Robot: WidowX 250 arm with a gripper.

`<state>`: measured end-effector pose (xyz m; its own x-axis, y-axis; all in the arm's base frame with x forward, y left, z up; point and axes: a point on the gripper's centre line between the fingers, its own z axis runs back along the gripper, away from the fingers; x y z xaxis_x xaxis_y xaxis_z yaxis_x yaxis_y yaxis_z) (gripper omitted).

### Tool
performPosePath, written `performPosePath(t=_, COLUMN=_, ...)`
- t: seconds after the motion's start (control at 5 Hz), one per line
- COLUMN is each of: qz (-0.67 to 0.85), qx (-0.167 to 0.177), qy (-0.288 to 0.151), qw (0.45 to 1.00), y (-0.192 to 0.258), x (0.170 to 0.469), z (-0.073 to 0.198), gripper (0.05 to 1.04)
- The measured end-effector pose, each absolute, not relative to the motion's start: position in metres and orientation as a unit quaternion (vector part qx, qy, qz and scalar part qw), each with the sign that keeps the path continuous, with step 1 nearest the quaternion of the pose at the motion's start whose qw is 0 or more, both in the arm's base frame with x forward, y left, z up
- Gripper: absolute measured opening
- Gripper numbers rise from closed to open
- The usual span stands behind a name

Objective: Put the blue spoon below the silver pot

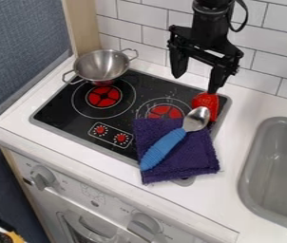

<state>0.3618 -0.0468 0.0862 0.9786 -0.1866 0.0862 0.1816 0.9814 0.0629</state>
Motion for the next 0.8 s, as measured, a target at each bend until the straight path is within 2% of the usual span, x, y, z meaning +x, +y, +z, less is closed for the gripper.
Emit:
performPosePath(t=0.2, qz=-0.091, qx=0.026, qy=-0.026, qw=0.995, y=-0.046, x=0.357, z=0.073, gripper=1.004)
performPosePath(t=0.6, qz=-0.084, qx=-0.009, qy=-0.012, qw=0.996, y=-0.049, x=0.302, z=0.071, gripper=1.004)
performPosePath(t=0.8, qz=-0.079, qx=-0.002, qy=0.02, qw=0.997, y=-0.044, x=0.279, z=0.05, gripper=1.004)
